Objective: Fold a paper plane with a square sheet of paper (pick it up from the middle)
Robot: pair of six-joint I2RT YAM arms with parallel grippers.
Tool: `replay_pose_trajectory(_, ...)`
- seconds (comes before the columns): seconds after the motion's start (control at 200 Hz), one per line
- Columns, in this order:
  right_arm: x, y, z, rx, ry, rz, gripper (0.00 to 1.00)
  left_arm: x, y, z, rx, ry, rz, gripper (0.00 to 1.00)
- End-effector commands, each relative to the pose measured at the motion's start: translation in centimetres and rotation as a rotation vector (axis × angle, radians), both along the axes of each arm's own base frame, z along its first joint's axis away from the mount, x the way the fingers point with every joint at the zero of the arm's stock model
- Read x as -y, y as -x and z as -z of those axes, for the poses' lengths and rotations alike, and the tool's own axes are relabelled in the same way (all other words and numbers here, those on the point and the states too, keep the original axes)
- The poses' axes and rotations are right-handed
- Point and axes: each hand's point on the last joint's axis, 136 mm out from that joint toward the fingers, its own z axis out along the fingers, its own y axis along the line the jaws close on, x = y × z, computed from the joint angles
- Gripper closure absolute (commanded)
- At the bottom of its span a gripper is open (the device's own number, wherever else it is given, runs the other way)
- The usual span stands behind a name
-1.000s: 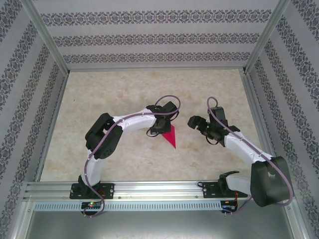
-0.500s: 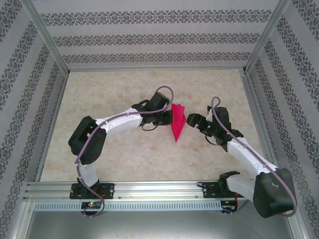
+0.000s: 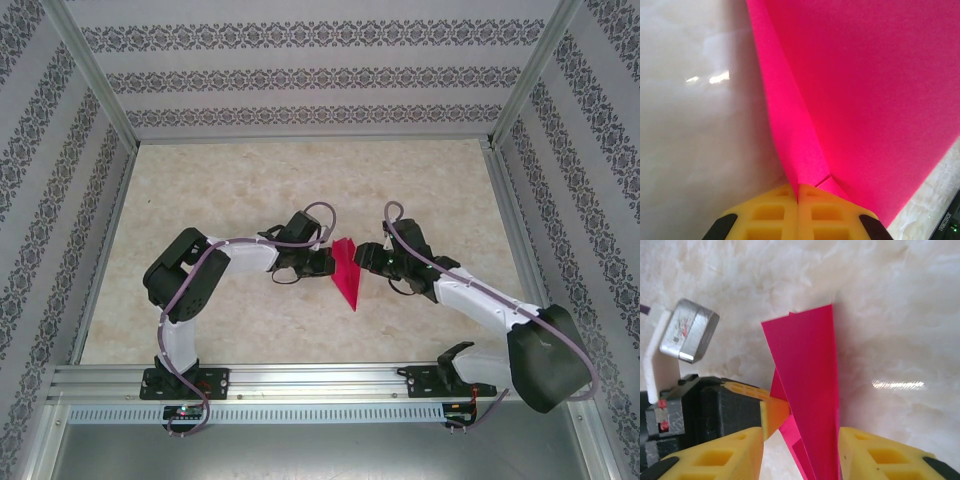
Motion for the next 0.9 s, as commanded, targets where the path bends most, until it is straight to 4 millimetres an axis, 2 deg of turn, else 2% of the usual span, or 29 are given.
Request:
replay_pose_trajectory(0.0,-1.3,-0.6,-0.9,0.012,0.019,-0.013,0.58,0.8,-1.7,-2.2,0.090,0.089,0.013,1.00)
replay_pose_trajectory(0.205,-2.2,-0.4,0.0,-0.025,0.089,-0.051,0.61,0.3,-1.8,-1.6,0.080,0.079,-0.005,1.00)
replay_pose_trajectory(0.385,-2.5,-0.1,1.4,-0.058,0.139,-0.075,0.56,0.0,-1.7,-0.9,0.071,0.053,-0.010,1.00)
replay_pose_trajectory(0.699,-2.8,0.9,3.5,-0.109,0.171,-0.107,0.55,-0.3,-1.5,-0.2,0.057,0.033,-0.021,1.00)
replay_pose_trajectory(0.899,-2.4,0.9,3.4,-0.095,0.216,-0.106,0.52,-0.4,-1.4,0.2,0.053,0.030,-0.023,1.00)
